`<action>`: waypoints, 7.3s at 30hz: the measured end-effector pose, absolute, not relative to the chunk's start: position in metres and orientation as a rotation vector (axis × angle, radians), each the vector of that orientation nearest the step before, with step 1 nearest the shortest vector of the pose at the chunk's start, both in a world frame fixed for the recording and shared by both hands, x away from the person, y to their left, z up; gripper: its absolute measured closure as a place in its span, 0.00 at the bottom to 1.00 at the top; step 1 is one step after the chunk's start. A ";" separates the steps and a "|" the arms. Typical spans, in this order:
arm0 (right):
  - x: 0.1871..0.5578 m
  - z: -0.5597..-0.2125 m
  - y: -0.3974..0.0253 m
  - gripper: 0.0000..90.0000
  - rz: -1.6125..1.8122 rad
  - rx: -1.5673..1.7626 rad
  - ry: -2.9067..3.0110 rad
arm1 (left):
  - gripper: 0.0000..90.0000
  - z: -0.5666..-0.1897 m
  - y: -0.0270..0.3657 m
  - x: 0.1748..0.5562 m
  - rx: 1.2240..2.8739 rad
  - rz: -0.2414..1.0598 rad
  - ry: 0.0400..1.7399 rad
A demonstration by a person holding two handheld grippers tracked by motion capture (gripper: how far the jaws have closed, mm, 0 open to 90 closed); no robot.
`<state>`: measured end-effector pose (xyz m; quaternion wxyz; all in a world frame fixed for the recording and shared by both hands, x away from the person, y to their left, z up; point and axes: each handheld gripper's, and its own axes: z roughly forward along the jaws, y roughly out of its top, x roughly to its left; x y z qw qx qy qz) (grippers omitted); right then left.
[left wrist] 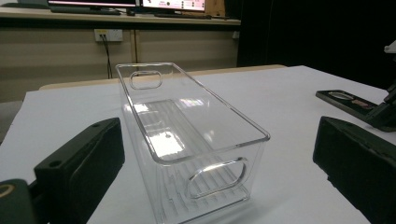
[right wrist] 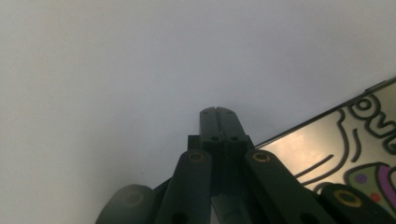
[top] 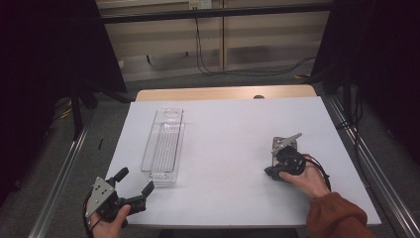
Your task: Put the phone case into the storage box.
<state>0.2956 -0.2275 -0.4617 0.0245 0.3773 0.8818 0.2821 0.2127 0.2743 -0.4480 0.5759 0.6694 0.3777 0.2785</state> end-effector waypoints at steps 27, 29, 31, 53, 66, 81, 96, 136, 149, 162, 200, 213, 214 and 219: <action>0.278 -0.465 -0.269 1.00 0.883 1.264 2.657 | 0.02 -0.448 0.273 0.213 1.566 0.653 0.890; 0.277 -0.465 -0.271 1.00 0.890 1.290 2.650 | 0.02 -0.448 0.273 0.213 1.564 0.651 0.889; 0.277 -0.465 -0.274 1.00 0.897 1.289 2.634 | 0.02 -0.448 0.273 0.213 1.562 0.644 0.888; 0.270 -0.460 -0.284 0.62 1.135 1.222 2.513 | 0.02 -0.448 0.274 0.213 1.564 0.649 0.891; 0.275 -0.442 -0.286 0.04 1.190 1.254 2.323 | 0.02 -0.448 0.274 0.213 1.563 0.645 0.885; 0.314 -0.442 -0.305 0.07 0.943 1.511 2.353 | 0.02 -0.448 0.274 0.214 1.563 0.643 0.886; 0.344 -0.450 -0.304 0.07 0.578 1.665 2.451 | 0.02 -0.448 0.274 0.214 1.565 0.646 0.886; 0.359 -0.462 -0.283 0.13 0.273 1.725 2.456 | 0.02 -0.448 0.274 0.215 1.570 0.643 0.880; 0.350 -0.448 -0.289 0.13 0.407 1.714 2.419 | 0.02 -0.448 0.275 0.215 1.572 0.648 0.883; 0.332 -0.436 -0.291 0.13 0.693 1.567 2.353 | 0.02 -0.448 0.274 0.214 1.570 0.644 0.882; 0.286 -0.429 -0.287 0.13 1.432 1.183 2.118 | 0.03 -0.445 0.272 0.215 1.586 0.612 0.860; 0.275 -0.431 -0.261 0.13 1.558 1.008 2.146 | 0.06 -0.440 0.264 0.217 1.595 0.552 0.804; 0.274 -0.430 -0.259 0.13 1.564 1.001 2.146 | 0.07 -0.440 0.265 0.218 1.609 0.532 0.783; 0.269 -0.430 -0.249 0.13 1.614 0.946 2.152 | 0.07 -0.439 0.259 0.222 1.616 0.443 0.746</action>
